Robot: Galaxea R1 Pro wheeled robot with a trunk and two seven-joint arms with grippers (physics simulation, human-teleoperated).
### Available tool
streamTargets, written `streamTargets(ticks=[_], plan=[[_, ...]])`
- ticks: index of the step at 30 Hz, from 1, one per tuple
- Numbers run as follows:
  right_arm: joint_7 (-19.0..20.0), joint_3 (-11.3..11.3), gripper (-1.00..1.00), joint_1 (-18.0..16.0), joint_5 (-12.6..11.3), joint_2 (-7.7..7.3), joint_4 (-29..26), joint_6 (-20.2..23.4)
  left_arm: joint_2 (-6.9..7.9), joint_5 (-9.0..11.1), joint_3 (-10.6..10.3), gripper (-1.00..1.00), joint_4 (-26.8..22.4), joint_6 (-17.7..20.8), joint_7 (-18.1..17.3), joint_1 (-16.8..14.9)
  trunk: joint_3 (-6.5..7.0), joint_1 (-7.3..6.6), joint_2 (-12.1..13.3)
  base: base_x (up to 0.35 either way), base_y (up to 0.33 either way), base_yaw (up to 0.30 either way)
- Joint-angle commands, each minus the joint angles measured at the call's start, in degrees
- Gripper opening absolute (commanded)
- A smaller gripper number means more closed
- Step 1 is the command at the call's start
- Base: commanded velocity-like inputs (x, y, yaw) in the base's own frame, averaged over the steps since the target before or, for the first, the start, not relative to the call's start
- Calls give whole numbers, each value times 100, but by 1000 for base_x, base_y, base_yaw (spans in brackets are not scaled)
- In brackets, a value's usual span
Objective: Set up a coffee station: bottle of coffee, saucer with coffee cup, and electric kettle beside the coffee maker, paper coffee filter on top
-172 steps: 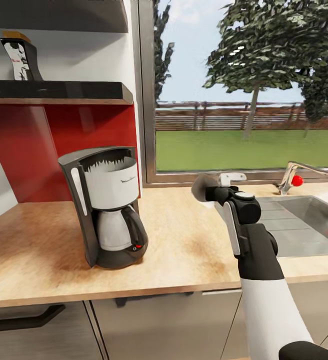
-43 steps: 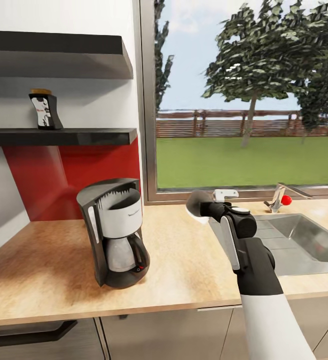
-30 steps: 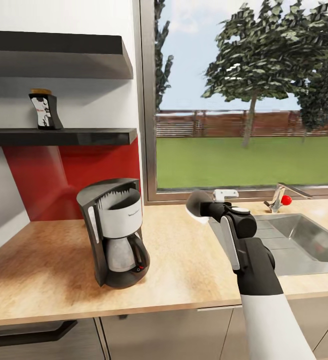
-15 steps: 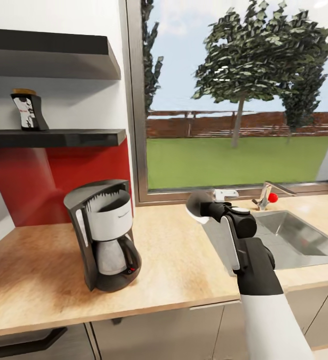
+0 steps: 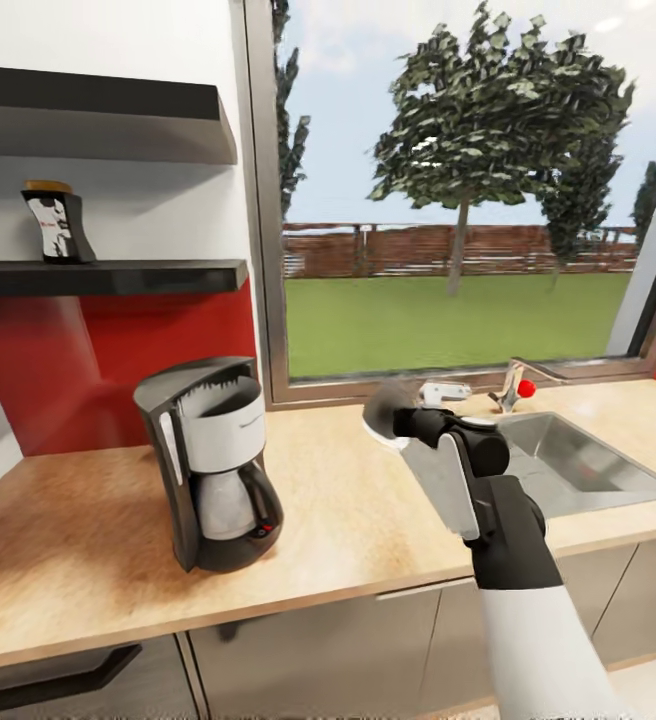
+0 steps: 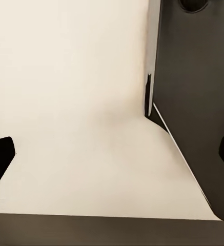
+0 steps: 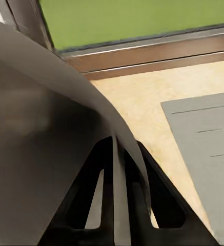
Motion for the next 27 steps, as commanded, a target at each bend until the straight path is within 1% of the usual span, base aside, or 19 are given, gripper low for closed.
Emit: streamTargets(ticks=[1, 3, 6, 9, 10, 11, 13, 14, 15, 17, 18, 20, 21, 22, 23, 24, 25, 26, 27], plan=[[-61, -1, -100, -2, -214, 4, 131, 19, 8, -5, -2, 100, -2, 18, 12, 0, -1, 1, -3, -102, 84, -3], [-81, 0, -100, -60, -505, 10, 502, 36, 57, -7, -2, 100, 4, 32, 10, -1, -1, 1, -3, -41, 34, -1], [-163, -1, -100, -476, -536, 137, 797, 118, 94, -13, -14, 100, 13, 41, 12, 0, -1, 1, -3, -6, 5, 0], [-425, -4, -100, -986, -548, 155, 1324, 408, 153, -16, -21, 100, 16, 49, 7, 5, -1, 1, -3, -2, 2, 0], [-560, -5, -100, -1155, -551, 155, 1543, 472, 168, -16, -21, 100, 16, 51, 1, 6, -1, 1, -3, 0, 0, 0], [-967, -20, -100, -1576, -559, 155, 2078, 551, 186, -21, -35, 100, 22, 63, -12, 7, -1, 1, -3, 0, 0, 0], [-1256, -35, -100, -1820, -584, 155, 2333, 570, 192, -23, -46, 100, 24, 82, -19, 7, -1, 1, -3, 0, 0, 0], [-1538, -45, -100, -2045, -652, 155, 2518, 579, 202, -26, -55, 100, 22, 133, -24, 7, -1, 1, -3, 0, 0, 0], [-1899, -103, -100, -2331, -862, 155, 2703, 585, 215, -61, -65, 100, 14, 256, -31, 7, -1, 1, -3, 0, 0, 0], [-2355, -385, -100, -2658, -1312, 155, 2975, 589, 248, -167, -64, 100, 10, 368, -34, 1, -1, 1, -3, 0, 0, 0], [-2459, -463, -100, -2722, -1434, 155, 3049, 589, 259, -191, -64, 100, 10, 381, -34, 1, -1, 1, -3, 0, 0, 0], [-2970, -758, -100, -2983, -1976, 155, 3398, 590, 289, -258, -63, 100, 9, 415, -35, -1, -1, 1, -3, 0, 0, 0], [-3120, -813, -100, -3044, -2115, 155, 3486, 590, 295, -268, -61, 100, 9, 422, -33, -1, -1, 1, -3, 0, 0, 0], [-3436, -896, -100, -3150, -2390, 155, 3643, 587, 301, -279, -59, 100, 9, 429, -32, -1, -1, 1, -3, 0, 0, 0], [-3600, -925, -100, -3194, -2528, 155, 3707, 586, 303, -282, -58, 100, 9, 430, -31, -1, -1, 1, -3, 0, 0, 0], [-3923, -968, -100, -3256, -2811, 155, 3799, 582, 305, -288, -59, 100, 9, 429, -31, -1, -1, 1, -3, 0, 0, 0], [-4349, -1004, -100, -3311, -3278, 155, 3877, 577, 303, -297, -57, 100, 8, 422, -35, -1, -1, 1, -3, 0, 0, 0], [-4553, -1018, -100, -3331, -3592, 155, 3899, 576, 303, -300, -56, 100, 7, 422, -41, -1, -1, 1, -3, 0, 0, 0], [-4742, -1027, -100, -3349, -4047, 155, 3922, 578, 306, -300, -53, 100, -5, 415, -35, -2, -1, 1, -3, 0, 0, 0]])
